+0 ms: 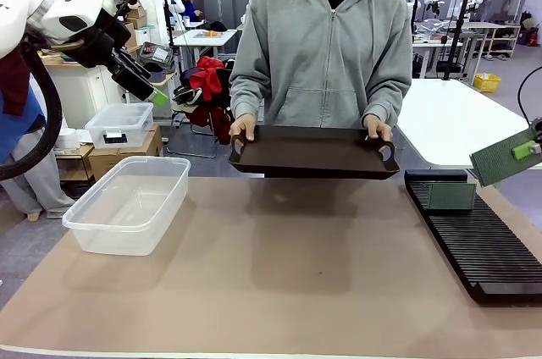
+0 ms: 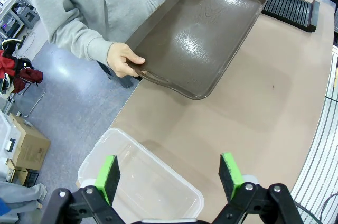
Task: Sort PCBs into racks and boxes based on the side picked up.
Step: If the short side of the Blank PCB is picked up, insert it into the PCB Rack ; if the long side is picked up, place it in the Organizing box.
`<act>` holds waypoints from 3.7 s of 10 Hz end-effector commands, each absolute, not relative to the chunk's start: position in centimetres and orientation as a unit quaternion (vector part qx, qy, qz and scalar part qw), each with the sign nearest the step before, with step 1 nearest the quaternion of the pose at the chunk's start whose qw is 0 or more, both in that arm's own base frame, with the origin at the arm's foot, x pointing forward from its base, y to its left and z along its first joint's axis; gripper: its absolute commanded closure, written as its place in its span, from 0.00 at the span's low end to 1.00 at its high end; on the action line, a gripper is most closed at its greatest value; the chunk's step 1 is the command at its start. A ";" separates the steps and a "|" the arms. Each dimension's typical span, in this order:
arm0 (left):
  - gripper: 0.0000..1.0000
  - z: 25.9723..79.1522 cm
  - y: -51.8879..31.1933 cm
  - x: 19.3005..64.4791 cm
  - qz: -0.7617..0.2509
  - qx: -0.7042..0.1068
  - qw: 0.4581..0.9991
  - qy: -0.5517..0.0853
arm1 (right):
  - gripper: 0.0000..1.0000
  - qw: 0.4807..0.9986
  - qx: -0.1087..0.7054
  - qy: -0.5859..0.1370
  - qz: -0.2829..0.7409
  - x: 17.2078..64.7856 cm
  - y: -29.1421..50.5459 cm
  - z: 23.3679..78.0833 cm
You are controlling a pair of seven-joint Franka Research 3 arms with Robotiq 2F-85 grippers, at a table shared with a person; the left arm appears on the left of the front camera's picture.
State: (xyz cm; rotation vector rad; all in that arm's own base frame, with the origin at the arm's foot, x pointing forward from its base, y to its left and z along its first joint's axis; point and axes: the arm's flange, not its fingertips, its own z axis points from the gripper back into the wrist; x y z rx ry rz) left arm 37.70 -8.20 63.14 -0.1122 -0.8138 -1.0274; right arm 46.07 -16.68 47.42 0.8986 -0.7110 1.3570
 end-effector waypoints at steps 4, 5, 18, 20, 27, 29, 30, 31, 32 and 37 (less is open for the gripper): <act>0.00 63.0 -8.2 37.6 -0.479 -0.053 0.792 -0.375 | 0.98 0.637 0.352 -0.315 0.610 47.6 -17.9 41.5; 0.00 63.0 -8.2 37.6 -0.479 -0.053 0.792 -0.375 | 0.98 0.636 0.346 -0.321 0.611 47.9 -17.6 40.3; 0.00 63.0 -8.2 37.6 -0.479 -0.053 0.792 -0.375 | 0.98 0.656 0.406 -0.270 0.576 48.7 -16.5 35.2; 0.00 63.0 -8.2 37.6 -0.479 -0.053 0.792 -0.375 | 0.98 0.663 0.361 -0.282 0.593 49.1 -17.1 33.6; 0.00 63.0 -8.2 37.6 -0.479 -0.053 0.792 -0.375 | 0.98 0.638 0.353 -0.294 0.618 50.8 -16.1 32.8; 0.00 63.0 -8.2 37.6 -0.479 -0.053 0.792 -0.375 | 0.98 0.633 0.349 -0.296 0.624 51.3 -16.2 31.9; 0.00 63.0 -8.2 37.6 -0.479 -0.053 0.792 -0.375 | 0.98 0.629 0.352 -0.295 0.627 51.2 -16.1 31.5; 0.00 63.0 -8.2 37.6 -0.479 -0.053 0.792 -0.375 | 0.98 0.628 0.353 -0.294 0.628 51.3 -16.1 31.3; 0.00 63.0 -8.2 37.6 -0.479 -0.053 0.792 -0.375 | 0.98 0.626 0.354 -0.296 0.628 51.3 -16.1 30.9; 0.00 63.0 -8.2 37.6 -0.479 -0.053 0.792 -0.375 | 0.98 0.602 0.377 -0.346 0.613 51.5 -16.7 29.5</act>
